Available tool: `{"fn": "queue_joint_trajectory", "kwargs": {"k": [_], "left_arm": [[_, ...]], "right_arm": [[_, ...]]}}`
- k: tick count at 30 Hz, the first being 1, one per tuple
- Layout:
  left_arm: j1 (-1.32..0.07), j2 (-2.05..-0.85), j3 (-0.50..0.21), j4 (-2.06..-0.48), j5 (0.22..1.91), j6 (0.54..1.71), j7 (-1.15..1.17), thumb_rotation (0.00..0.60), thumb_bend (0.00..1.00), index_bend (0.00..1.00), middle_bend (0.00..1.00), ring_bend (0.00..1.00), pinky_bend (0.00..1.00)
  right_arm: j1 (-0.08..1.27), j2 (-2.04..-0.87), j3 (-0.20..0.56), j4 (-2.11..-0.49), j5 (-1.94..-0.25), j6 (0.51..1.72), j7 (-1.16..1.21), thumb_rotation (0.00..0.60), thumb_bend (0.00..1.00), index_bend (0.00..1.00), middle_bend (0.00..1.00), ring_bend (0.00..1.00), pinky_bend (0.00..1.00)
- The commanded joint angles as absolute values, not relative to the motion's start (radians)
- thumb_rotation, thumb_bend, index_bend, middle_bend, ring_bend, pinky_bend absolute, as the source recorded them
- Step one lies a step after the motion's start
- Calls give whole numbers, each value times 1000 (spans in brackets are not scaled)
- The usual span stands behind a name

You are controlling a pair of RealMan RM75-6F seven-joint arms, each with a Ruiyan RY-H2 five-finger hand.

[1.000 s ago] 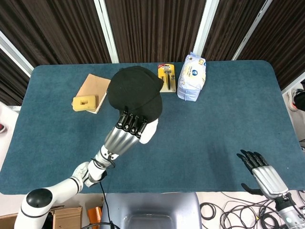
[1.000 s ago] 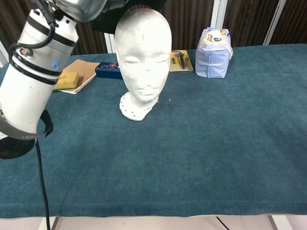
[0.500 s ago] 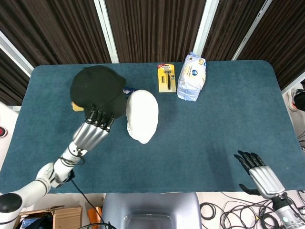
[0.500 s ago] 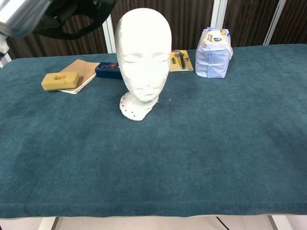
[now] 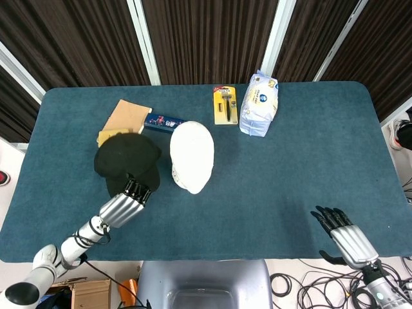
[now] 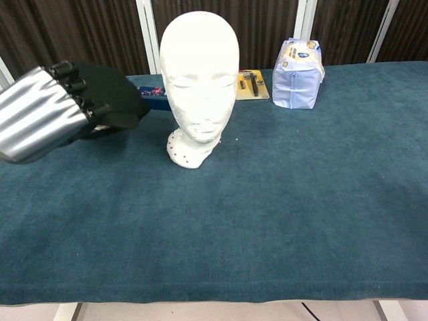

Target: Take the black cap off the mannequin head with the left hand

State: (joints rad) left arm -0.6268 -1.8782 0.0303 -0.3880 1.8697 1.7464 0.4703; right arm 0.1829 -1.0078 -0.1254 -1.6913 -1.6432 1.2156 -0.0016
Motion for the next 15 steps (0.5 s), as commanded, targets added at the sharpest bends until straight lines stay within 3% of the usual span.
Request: {"fn": "queue_joint_trajectory", "kwargs": {"k": [1,5,7,15], "left_arm": [[-578,-1909,41,-394,1827,1683,445,600,409,277,385,334,302],[-539,-1898,37,-461,1781,1615,469,600,312,37,91,62,151],[-526,-1883,36,-513,1763,1585,477,600,262,0,8,3,117],[-467,-1777,89,-793,1757,1535,482,600,189,0,0,0,81]], "right_arm": [[182,-1000,-126,-1690,-1648,1224,14,600,206,0,0,0,68],[181,-994,-126,-1687,-1654,1233,29,600,205,0,0,0,68],[181,-993,-127,-1687,-1656,1233,33,600,205,0,0,0,68],[180,-989,-126,-1686,-1655,1239,41,600,205,0,0,0,68]]}}
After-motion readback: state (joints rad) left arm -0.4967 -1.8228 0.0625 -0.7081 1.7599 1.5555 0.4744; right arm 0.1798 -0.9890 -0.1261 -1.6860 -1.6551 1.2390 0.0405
